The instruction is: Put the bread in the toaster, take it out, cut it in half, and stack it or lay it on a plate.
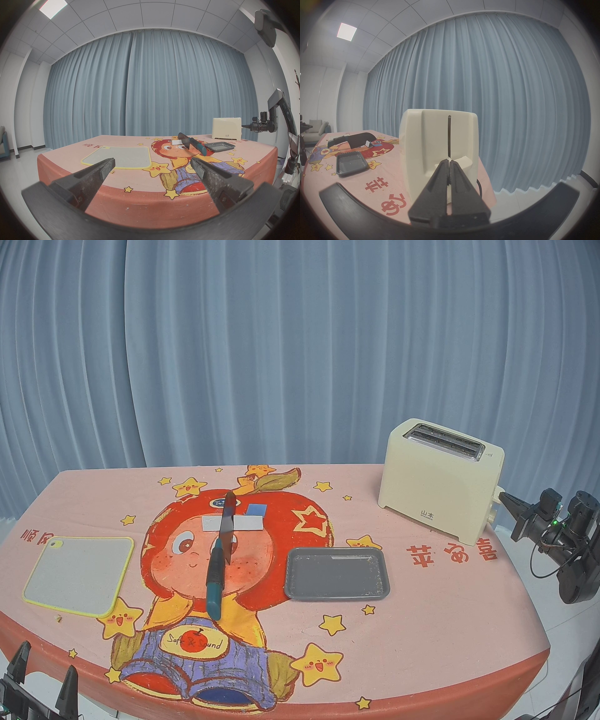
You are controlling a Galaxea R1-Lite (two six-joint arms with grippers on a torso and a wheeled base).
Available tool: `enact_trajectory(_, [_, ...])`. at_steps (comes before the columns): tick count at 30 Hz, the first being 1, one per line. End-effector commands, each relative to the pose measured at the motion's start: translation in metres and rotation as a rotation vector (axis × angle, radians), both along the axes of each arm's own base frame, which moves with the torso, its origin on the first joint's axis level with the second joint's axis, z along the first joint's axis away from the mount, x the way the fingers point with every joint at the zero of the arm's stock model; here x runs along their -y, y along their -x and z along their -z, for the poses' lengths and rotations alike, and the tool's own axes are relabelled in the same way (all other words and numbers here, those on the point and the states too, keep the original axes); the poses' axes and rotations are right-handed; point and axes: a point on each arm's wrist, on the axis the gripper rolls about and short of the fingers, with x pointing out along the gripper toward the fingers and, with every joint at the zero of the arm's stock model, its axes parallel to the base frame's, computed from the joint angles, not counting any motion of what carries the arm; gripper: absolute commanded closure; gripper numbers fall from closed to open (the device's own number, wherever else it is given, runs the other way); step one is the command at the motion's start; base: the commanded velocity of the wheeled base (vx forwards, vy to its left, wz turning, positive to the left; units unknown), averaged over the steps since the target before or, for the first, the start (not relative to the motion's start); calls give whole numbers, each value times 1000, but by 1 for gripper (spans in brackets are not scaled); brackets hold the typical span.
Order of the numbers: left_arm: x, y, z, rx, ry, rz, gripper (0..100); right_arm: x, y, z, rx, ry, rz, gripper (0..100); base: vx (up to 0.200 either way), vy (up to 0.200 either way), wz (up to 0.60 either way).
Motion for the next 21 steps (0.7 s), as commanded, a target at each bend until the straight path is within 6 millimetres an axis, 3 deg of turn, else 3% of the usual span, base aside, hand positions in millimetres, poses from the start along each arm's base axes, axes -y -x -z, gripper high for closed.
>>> enact_trajectory(1, [0, 0, 5, -1, 0, 0, 0, 0, 3, -16, 59, 11, 4, 100, 0, 0, 0])
enact_trajectory(13, [0, 0, 5, -1, 0, 0, 0, 2, 5, -28, 104, 24, 25, 100, 0, 0, 0])
enact_trajectory(21, [0, 0, 5, -1, 0, 1, 0, -2, 19, -53, 174, 28, 95, 100, 0, 0, 0])
